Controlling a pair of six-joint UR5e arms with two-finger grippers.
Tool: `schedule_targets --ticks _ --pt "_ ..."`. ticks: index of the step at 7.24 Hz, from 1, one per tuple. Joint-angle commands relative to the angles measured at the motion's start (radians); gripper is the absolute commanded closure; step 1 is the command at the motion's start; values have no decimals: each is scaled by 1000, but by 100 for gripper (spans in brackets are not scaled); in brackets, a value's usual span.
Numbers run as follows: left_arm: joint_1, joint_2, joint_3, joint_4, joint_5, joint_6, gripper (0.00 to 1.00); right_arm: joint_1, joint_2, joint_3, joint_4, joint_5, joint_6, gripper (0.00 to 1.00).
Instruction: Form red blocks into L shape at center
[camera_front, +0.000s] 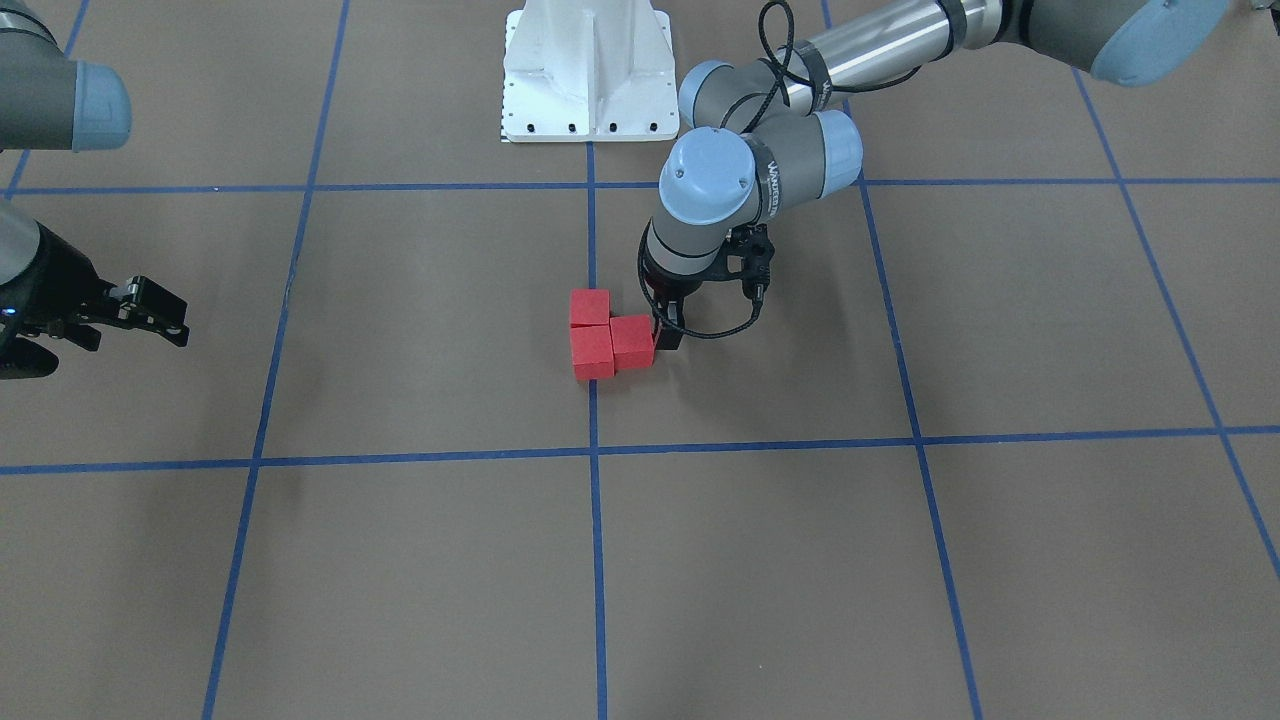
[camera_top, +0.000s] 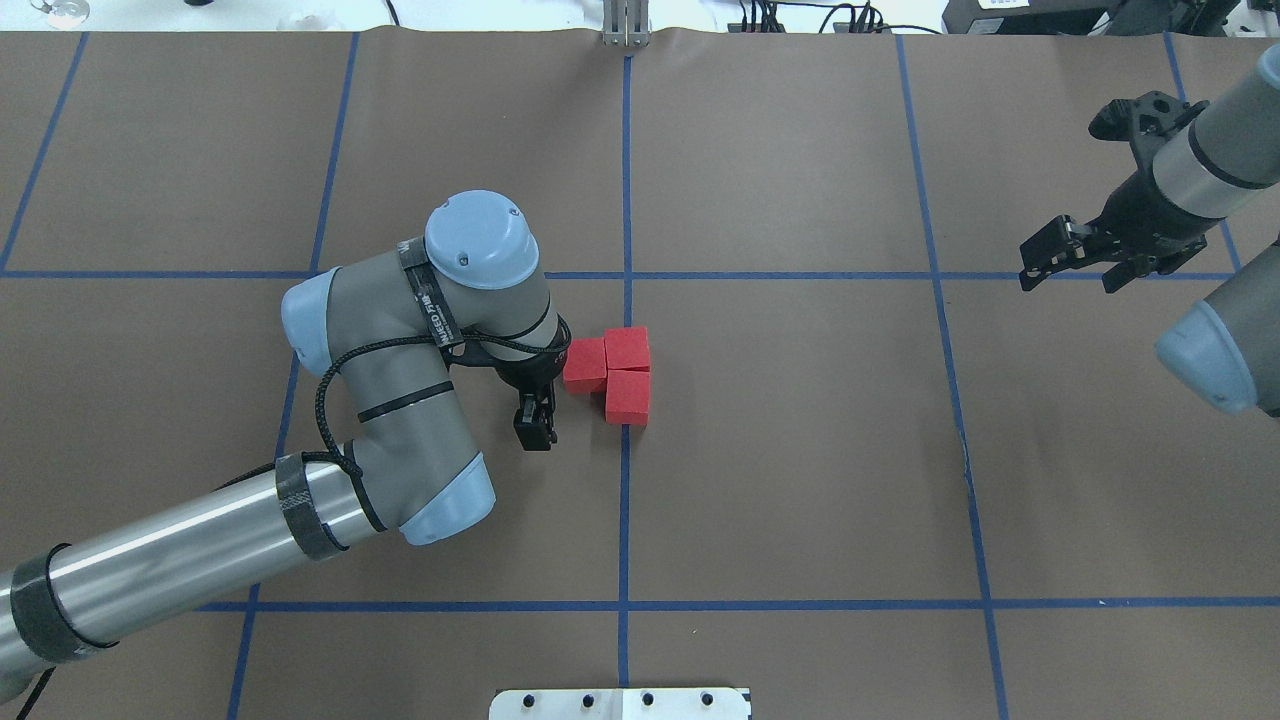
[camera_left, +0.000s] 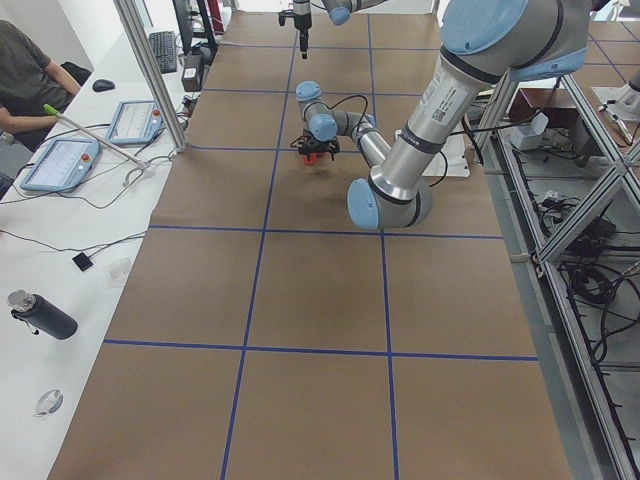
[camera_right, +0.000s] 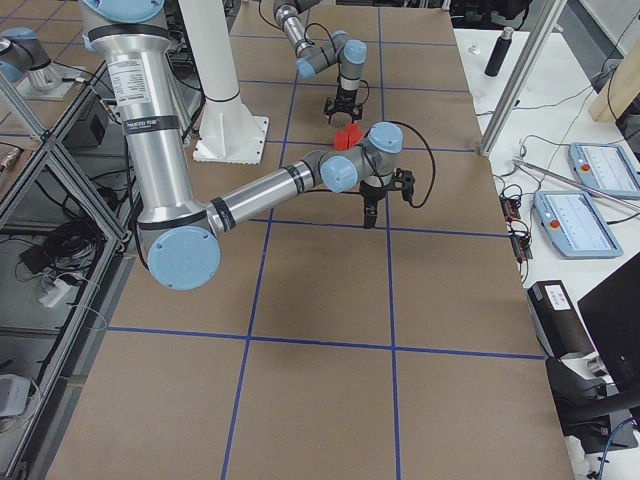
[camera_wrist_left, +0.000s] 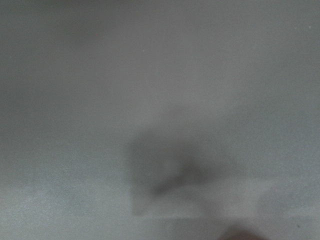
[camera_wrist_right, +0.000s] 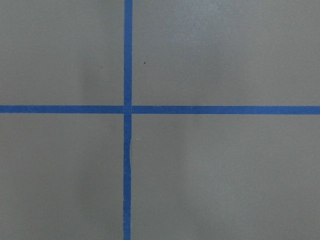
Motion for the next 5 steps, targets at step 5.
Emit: schedule_targets --ticks 5 --pt "-1 205 -217 28 0 119 0 0 0 2 0 0 0 0"
